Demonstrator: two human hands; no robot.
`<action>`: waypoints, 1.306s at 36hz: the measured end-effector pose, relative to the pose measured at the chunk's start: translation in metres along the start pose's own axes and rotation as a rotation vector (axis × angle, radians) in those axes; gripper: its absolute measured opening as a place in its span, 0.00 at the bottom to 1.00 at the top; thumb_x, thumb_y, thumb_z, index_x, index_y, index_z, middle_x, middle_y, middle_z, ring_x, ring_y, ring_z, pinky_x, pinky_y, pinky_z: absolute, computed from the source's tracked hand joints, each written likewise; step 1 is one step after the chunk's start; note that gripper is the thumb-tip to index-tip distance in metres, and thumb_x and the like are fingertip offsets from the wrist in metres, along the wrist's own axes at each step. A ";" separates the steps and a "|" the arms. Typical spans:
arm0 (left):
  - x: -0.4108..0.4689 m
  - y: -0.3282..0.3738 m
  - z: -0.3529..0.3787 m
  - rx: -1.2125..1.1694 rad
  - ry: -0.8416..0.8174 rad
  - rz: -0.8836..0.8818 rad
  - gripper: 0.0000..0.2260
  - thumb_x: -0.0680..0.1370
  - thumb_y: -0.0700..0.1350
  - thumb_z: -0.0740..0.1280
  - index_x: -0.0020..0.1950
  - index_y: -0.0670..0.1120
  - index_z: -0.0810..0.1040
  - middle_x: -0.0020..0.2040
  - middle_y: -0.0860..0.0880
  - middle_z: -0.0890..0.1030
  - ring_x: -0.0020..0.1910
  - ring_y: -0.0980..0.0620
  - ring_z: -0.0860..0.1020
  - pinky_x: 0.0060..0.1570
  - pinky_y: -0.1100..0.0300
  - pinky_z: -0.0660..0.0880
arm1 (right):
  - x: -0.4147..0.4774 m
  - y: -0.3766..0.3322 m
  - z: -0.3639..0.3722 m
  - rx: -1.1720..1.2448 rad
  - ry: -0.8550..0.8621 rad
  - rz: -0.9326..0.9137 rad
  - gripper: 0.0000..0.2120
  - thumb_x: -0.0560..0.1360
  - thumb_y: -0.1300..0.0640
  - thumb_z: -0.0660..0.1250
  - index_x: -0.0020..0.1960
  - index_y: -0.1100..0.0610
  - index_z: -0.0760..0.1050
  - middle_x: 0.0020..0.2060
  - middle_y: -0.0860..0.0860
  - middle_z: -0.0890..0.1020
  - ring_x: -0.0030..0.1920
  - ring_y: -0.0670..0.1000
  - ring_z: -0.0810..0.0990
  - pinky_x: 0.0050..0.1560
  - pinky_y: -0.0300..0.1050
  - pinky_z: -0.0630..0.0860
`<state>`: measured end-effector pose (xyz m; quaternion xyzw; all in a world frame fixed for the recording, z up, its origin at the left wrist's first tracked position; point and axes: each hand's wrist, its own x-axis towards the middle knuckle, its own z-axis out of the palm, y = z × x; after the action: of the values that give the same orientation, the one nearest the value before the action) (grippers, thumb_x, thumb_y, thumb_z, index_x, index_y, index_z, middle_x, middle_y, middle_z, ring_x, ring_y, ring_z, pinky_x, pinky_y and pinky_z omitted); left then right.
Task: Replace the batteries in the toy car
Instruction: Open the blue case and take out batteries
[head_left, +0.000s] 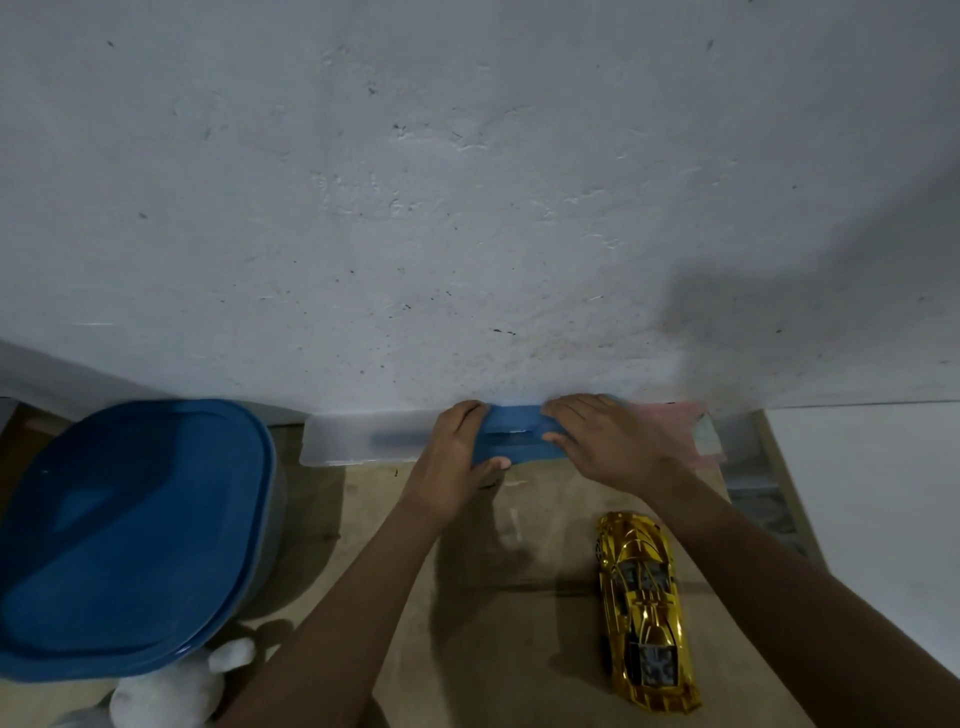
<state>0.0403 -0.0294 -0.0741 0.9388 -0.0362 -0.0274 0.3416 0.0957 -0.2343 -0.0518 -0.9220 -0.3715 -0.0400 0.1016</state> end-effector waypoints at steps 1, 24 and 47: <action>0.000 0.000 0.000 -0.015 0.007 0.009 0.29 0.73 0.48 0.72 0.70 0.43 0.66 0.68 0.46 0.68 0.66 0.51 0.64 0.61 0.71 0.55 | 0.000 -0.001 -0.003 0.015 -0.021 0.013 0.18 0.75 0.49 0.57 0.53 0.60 0.79 0.47 0.55 0.84 0.46 0.53 0.83 0.49 0.47 0.79; 0.010 0.007 -0.010 -0.147 0.126 0.008 0.13 0.80 0.46 0.61 0.62 0.43 0.75 0.59 0.46 0.77 0.58 0.50 0.72 0.58 0.66 0.65 | -0.033 -0.003 -0.022 0.284 0.057 0.161 0.10 0.75 0.52 0.60 0.45 0.56 0.77 0.38 0.47 0.78 0.37 0.40 0.72 0.37 0.26 0.64; 0.021 0.003 -0.034 -0.412 -0.082 -0.019 0.12 0.78 0.42 0.65 0.61 0.44 0.78 0.56 0.50 0.79 0.57 0.54 0.76 0.60 0.64 0.72 | 0.001 -0.029 0.041 -0.154 -0.223 -0.061 0.23 0.75 0.43 0.51 0.66 0.52 0.66 0.56 0.48 0.78 0.49 0.51 0.77 0.39 0.47 0.75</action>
<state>0.0638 -0.0124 -0.0468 0.8475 -0.0348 -0.0755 0.5242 0.0763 -0.2042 -0.0869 -0.9140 -0.4042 0.0313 -0.0128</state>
